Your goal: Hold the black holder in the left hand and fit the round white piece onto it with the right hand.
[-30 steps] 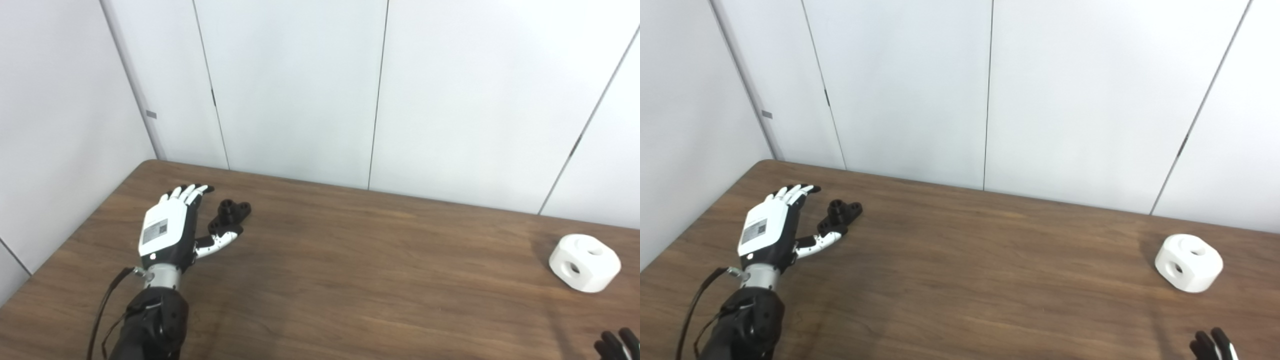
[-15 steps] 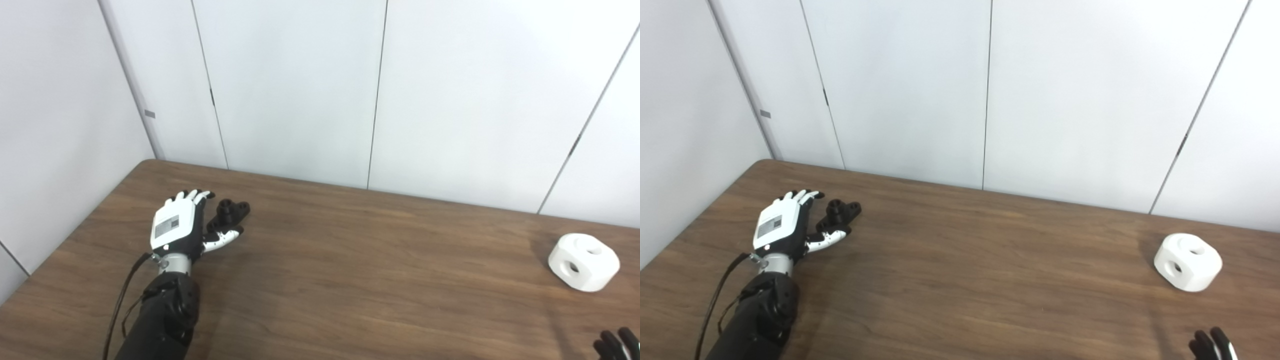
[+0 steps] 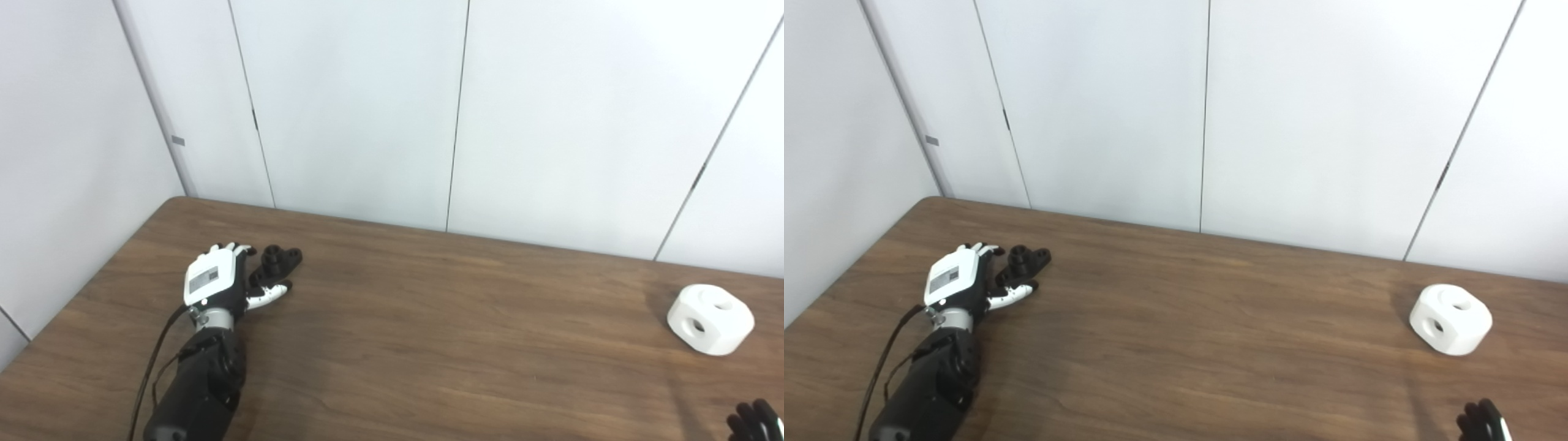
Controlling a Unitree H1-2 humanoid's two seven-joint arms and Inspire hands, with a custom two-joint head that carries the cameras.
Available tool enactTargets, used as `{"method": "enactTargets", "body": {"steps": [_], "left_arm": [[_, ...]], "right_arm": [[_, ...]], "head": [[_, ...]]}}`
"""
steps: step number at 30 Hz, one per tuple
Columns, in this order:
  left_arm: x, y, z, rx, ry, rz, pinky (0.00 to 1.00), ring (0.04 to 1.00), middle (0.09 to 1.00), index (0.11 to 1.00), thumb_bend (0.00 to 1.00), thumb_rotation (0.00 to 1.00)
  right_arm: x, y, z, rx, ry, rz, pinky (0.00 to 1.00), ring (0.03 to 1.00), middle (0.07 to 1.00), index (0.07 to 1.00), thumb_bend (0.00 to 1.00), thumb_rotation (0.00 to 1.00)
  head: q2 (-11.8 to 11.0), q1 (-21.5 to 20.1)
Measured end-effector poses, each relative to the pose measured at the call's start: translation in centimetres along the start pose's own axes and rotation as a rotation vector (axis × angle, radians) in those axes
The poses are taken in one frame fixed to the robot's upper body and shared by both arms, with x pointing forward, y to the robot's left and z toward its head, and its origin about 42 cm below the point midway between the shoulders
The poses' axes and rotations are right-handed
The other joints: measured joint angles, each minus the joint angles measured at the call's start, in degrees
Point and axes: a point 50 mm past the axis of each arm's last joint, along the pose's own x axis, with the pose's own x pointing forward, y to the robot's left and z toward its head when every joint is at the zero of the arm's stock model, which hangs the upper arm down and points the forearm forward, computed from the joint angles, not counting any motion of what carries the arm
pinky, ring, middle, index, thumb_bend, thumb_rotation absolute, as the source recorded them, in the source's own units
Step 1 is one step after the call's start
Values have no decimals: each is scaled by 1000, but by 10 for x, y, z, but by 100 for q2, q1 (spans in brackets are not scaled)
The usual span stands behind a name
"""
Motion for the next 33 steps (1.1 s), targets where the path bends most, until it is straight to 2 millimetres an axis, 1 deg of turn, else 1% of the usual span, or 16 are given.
{"method": "enactTargets", "body": {"steps": [10, 19, 28, 33], "left_arm": [[1, -2, -1, -9, 20, -21, 1000, 999, 941, 791, 745, 456], [5, 1, 2, 2, 13, -20, 1000, 998, 933, 715, 755, 435], [5, 4, 3, 14, 1, -19, 1000, 1000, 934, 672, 752, 389], [5, 5, 4, 10, -4, -19, 1000, 999, 930, 662, 745, 334]], "right_arm": [[-1, 0, 0, -5, 9, 0, 1000, 966, 963, 986, 634, 1000], [-1, 0, 0, -5, 11, -1, 1000, 969, 964, 982, 646, 1000], [-1, 0, 0, -1, 11, -2, 1000, 966, 969, 988, 642, 999], [-1, 0, 0, -2, 12, -2, 1000, 971, 969, 990, 648, 997]], "head": [[26, -18], [53, -26], [53, -26], [70, -35]]}}
